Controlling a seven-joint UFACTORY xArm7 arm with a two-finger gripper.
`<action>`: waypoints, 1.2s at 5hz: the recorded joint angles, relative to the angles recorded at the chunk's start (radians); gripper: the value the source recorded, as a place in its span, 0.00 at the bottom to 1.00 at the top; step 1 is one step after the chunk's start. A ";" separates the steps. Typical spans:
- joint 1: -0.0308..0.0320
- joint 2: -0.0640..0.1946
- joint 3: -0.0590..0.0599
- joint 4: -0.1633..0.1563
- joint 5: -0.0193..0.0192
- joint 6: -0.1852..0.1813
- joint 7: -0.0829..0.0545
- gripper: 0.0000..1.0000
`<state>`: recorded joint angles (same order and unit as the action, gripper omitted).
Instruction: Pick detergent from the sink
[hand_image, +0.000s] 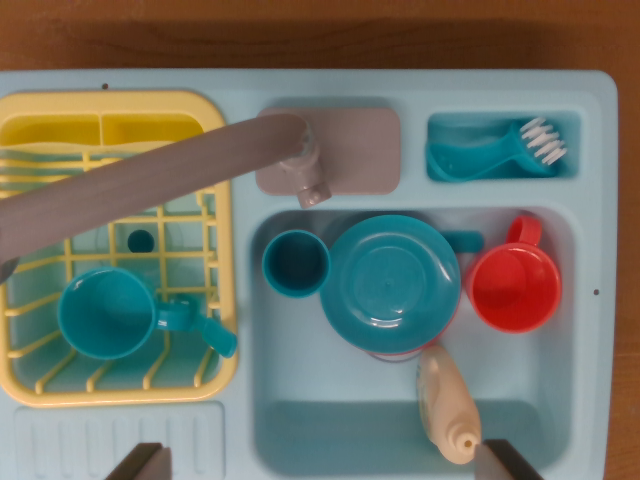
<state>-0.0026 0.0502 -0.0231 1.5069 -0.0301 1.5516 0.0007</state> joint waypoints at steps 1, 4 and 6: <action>-0.0033 0.002 -0.005 -0.024 0.0014 -0.023 -0.014 0.00; -0.0071 0.004 -0.011 -0.052 0.0029 -0.049 -0.031 0.00; -0.0119 0.006 -0.018 -0.087 0.0049 -0.082 -0.051 0.00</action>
<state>-0.0145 0.0561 -0.0412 1.4200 -0.0252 1.4696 -0.0505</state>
